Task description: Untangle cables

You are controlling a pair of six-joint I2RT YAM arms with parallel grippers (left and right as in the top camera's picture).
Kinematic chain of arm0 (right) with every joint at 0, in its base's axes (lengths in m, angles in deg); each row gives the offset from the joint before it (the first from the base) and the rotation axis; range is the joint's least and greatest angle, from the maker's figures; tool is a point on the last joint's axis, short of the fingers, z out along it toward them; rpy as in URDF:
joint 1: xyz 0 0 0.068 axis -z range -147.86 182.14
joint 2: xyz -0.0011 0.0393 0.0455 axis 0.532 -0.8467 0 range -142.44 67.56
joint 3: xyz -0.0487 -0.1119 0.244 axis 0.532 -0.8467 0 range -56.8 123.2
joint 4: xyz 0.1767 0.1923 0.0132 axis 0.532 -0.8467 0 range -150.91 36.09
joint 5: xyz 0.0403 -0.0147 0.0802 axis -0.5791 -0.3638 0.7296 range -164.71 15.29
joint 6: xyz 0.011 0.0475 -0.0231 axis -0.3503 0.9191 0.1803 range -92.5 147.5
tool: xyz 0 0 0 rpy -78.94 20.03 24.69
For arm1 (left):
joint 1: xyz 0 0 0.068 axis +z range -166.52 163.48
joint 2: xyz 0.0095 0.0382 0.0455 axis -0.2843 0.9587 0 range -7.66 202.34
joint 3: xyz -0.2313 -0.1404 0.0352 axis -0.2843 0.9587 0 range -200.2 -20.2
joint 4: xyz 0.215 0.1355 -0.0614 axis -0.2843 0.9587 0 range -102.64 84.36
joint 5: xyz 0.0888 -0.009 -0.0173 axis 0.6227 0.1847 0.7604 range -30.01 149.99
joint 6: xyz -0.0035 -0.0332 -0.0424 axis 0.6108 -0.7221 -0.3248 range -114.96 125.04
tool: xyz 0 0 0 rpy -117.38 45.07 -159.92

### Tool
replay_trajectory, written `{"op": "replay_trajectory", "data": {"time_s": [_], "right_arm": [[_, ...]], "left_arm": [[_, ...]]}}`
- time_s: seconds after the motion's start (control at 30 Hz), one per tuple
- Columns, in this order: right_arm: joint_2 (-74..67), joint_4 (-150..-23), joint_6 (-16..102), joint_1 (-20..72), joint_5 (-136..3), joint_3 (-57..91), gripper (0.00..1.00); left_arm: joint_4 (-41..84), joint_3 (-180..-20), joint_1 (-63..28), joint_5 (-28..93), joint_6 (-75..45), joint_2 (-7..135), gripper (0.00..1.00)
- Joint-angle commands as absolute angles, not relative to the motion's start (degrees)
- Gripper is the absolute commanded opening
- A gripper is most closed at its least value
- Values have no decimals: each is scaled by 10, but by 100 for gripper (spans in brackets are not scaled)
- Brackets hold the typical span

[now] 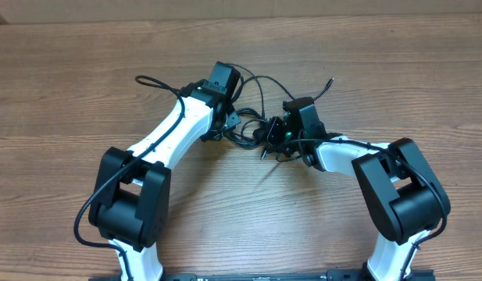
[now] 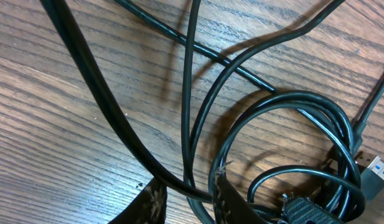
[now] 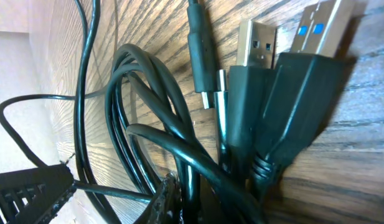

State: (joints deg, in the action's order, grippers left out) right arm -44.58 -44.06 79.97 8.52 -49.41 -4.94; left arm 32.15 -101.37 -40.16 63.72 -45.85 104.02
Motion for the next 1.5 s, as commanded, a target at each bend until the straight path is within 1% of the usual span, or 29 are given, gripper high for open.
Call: {"op": "replay_trajectory", "data": {"time_s": [0.0,0.1,0.13,0.2,0.37,0.53,0.67,0.9,0.93,0.97,1.0,1.03,1.07,1.13,1.23,1.47], "right_arm": [[-445,-435,795,87,-489,-51,7],[-445,-435,795,87,-489,-51,7],[-445,-434,795,87,-489,-51,6],[-445,-419,795,87,-475,-51,5],[-445,-374,779,87,-408,-51,4],[-445,-374,769,87,-405,-51,4],[-445,-374,769,87,-404,-51,4],[-445,-361,769,88,-386,-51,4],[-445,-361,769,88,-386,-51,4],[-445,-361,769,88,-386,-51,4],[-445,-361,769,88,-386,-51,5],[-445,-362,769,87,-386,-51,5],[-445,-362,769,87,-386,-51,6],[-445,-362,769,87,-386,-51,6],[-445,-362,769,87,-386,-51,6],[-445,-364,769,87,-386,-51,7]], "left_arm": [[323,-1019,-403,649,-464,1049,27],[323,-1017,-403,649,-464,1049,26],[323,-1016,-403,649,-464,1049,23],[324,-1015,-403,649,-463,1049,4],[330,-1025,-393,648,-442,1041,4],[364,-1060,-367,648,-442,999,4],[369,-1079,-351,648,-425,953,4],[388,-1081,-349,635,-425,910,4],[400,-1080,-350,629,-425,913,8],[413,-1080,-352,629,-426,916,15],[427,-1079,-353,630,-426,921,27],[437,-1076,-354,631,-426,925,35],[444,-1073,-354,631,-426,932,46],[454,-1065,-356,631,-429,947,61],[458,-1064,-358,631,-430,983,62],[422,-1064,-357,600,-437,1055,56]]}}
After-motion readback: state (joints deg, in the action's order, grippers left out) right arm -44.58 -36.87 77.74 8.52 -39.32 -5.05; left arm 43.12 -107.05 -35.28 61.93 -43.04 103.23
